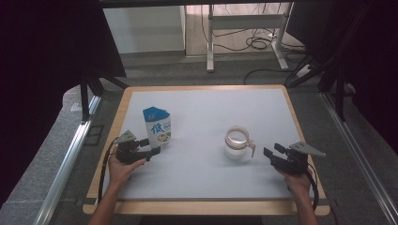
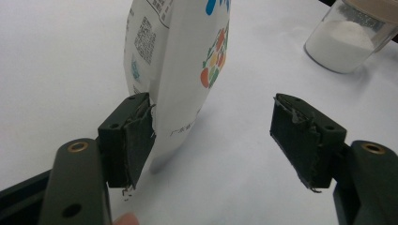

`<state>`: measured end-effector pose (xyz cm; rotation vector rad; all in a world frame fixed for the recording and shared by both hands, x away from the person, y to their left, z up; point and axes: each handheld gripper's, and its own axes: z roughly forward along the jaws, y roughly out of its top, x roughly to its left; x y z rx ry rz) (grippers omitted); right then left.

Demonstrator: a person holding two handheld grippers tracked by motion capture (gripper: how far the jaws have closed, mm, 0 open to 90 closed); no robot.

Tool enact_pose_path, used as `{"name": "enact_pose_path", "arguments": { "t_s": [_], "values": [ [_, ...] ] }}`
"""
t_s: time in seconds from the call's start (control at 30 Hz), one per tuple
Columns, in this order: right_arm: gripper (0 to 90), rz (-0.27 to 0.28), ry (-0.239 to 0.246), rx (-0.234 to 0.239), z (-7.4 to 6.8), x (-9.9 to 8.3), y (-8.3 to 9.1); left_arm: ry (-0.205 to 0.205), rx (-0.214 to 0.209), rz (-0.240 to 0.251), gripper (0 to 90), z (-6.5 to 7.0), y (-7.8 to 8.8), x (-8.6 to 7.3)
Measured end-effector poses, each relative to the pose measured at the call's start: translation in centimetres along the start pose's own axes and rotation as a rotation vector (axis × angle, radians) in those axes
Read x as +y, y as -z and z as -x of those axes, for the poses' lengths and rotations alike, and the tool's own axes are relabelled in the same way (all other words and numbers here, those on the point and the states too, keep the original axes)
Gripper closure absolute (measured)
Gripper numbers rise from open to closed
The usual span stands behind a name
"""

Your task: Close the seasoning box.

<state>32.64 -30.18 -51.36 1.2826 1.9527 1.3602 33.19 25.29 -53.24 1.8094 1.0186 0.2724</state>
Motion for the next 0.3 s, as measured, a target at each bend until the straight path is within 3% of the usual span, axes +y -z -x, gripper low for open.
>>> {"name": "enact_pose_path", "arguments": {
  "t_s": [0.3],
  "values": [
    [42.5,0.002,0.007,0.0,-0.09,0.0,0.02,0.003,0.0,-0.001,30.0,-0.08,-0.08,-0.05]
  ]
}}
